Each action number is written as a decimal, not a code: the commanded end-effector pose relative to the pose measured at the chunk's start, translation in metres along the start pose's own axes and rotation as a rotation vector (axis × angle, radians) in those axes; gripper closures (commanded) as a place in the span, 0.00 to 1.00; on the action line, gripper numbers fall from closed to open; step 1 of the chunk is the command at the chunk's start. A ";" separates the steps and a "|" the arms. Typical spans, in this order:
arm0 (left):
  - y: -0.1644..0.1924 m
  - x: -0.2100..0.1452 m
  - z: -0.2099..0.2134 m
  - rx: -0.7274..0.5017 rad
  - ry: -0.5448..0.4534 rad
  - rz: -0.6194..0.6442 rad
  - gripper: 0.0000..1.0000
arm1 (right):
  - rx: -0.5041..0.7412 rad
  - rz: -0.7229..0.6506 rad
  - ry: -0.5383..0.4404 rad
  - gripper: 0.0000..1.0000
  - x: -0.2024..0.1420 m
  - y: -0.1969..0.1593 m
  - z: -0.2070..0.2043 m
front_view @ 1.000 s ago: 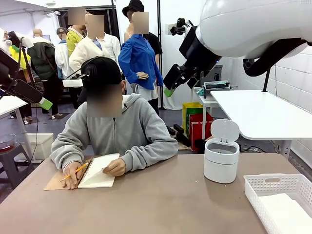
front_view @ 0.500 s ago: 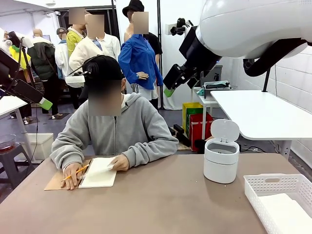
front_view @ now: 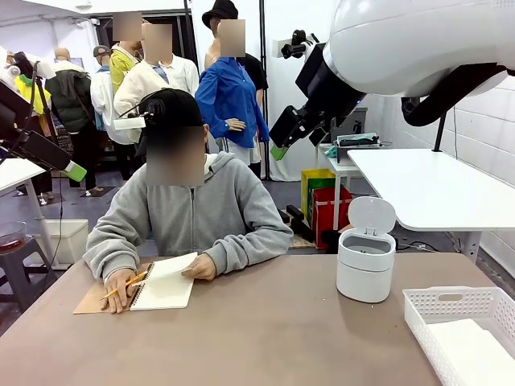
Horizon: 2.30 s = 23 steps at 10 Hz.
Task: Sort the paper based on its condition.
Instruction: If a person hands you a paper, place it in the Organizing basket , and if it's crumpled, put it in the Trash can.
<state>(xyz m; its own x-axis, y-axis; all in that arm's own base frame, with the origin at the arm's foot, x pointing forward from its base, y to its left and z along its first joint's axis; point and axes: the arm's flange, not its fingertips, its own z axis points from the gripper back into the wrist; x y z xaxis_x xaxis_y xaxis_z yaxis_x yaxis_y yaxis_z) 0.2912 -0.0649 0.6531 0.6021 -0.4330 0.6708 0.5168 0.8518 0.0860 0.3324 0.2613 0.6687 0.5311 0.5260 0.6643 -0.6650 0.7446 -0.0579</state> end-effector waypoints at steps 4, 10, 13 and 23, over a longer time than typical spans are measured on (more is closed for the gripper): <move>0.000 0.000 0.000 0.001 -0.004 0.000 0.00 | 0.003 -0.001 0.005 0.00 -0.002 0.001 0.000; 0.000 0.000 0.000 0.001 -0.004 0.000 0.00 | 0.003 -0.001 0.005 0.00 -0.002 0.001 0.000; 0.000 0.000 0.000 0.001 -0.004 0.000 0.00 | 0.003 -0.001 0.005 0.00 -0.002 0.001 0.000; 0.000 0.000 0.000 0.001 -0.004 0.000 0.00 | 0.003 -0.001 0.005 0.00 -0.002 0.001 0.000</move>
<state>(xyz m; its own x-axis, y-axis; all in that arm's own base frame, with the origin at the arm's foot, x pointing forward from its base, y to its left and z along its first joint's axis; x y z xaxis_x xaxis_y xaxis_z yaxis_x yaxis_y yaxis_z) 0.2912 -0.0649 0.6531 0.6021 -0.4330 0.6708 0.5168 0.8518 0.0860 0.3324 0.2613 0.6687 0.5311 0.5260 0.6643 -0.6650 0.7446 -0.0579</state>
